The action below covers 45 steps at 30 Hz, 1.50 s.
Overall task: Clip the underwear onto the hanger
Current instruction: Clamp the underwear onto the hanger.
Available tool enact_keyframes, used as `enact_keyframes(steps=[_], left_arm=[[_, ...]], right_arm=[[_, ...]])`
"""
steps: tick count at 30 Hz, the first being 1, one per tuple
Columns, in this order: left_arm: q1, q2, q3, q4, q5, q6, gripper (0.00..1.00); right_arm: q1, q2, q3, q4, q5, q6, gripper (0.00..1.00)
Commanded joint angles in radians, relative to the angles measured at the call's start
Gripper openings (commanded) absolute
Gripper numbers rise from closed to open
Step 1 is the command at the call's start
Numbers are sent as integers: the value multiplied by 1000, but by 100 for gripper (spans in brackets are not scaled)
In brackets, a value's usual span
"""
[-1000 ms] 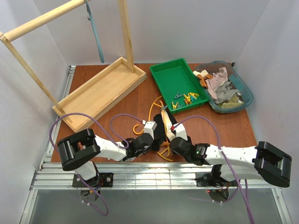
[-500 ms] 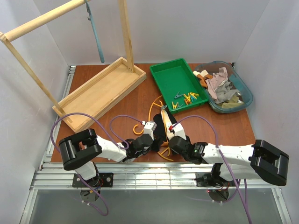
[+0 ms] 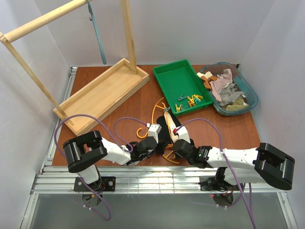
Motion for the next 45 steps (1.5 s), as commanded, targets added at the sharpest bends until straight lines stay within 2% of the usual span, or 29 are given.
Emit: enact_keyframes(steps=[1,22,28,39,40,41,43,44,45], left_arm=[[-14,76,-31,-248,61,61,0],[-14,131,10,-216,130,117,0],[-17,205,53,-248,170,130,0],[-29,236,86,-270,179,144,0],[-29,236,86,-271,178,144,1],[-30,232,89,-273,175,144,10],[-30,229,87,-281,172,142,22],[-30,226,89,-281,171,140,35],[-30,220,86,-285,170,139,41]], right_arm=[[4,3,-10,95,-21,3,1],[4,3,-13,115,-21,0,1],[4,-8,-19,115,-21,2,1],[4,-23,-33,120,-20,8,1],[4,-25,-33,120,-18,8,1],[4,-23,-34,120,-18,10,1],[4,-22,-34,121,-20,10,1],[4,-22,-33,121,-21,10,1],[4,-20,-33,121,-23,10,1]])
